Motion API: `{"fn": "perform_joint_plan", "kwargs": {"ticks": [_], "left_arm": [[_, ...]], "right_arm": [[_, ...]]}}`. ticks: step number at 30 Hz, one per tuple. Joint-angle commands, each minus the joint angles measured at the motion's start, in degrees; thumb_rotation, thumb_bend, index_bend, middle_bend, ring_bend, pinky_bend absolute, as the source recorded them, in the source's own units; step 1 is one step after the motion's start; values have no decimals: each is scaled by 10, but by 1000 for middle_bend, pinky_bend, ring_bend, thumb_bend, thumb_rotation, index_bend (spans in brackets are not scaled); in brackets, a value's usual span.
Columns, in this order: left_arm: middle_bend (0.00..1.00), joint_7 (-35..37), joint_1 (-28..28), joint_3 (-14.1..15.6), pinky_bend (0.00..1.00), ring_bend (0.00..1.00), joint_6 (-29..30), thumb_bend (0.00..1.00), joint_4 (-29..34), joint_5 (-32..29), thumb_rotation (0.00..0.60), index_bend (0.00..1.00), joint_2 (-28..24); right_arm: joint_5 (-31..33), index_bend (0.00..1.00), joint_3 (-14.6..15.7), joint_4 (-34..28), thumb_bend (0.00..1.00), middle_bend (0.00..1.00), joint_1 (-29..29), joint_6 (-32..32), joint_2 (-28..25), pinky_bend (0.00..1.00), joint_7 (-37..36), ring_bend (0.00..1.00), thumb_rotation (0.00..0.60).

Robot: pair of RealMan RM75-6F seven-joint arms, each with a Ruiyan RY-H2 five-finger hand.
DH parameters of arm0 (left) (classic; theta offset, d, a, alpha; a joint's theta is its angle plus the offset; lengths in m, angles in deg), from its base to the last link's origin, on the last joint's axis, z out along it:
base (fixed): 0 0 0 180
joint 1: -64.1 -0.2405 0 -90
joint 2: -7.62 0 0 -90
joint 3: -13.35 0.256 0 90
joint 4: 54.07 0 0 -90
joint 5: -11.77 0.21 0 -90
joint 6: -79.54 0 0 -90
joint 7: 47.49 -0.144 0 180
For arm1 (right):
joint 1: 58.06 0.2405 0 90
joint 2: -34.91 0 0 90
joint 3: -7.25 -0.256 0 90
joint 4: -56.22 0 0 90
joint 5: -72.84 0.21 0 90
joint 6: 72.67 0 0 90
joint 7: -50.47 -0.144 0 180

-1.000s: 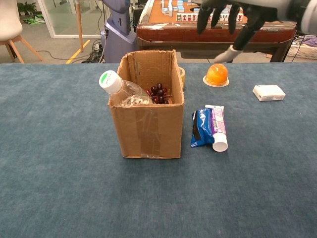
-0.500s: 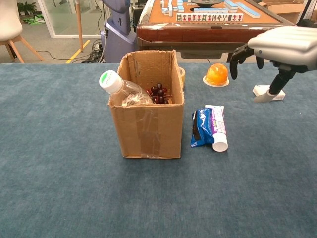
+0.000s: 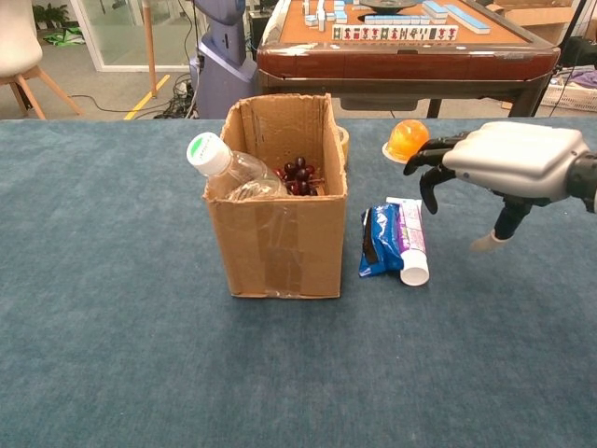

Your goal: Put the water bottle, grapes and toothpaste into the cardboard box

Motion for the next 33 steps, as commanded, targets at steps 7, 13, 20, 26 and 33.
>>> {"fn": "perform_joint_plan", "kwargs": {"ticks": [7,13,20,26,33], "left_arm": [[435,2,0,0,550,346,1,279,1,0,600,317,-1],[435,5,-2,-1,550,346,4,279,2,1,600,317,-3],[435,7,-2,0,550,346,4,280,2,2,600,317,-4],[435,7,-3,0,550,346,5,279,2,3,600,317,-4],[435,6,-3,1,550,346,6,279,3,5,600,318,-4]], "right_arm": [[-30,435,10,38,0,54,6,11,37,108,-4,0,600],[-31,435,10,58,0,41,7,22,61,95,-5,0,600],[-13,435,2,74,0,40,3,28,87,95,7,0,600],[-2,435,-7,91,5,40,-1,21,108,95,20,0,600],[11,435,-15,102,12,40,-3,21,121,95,39,0,600]]}}
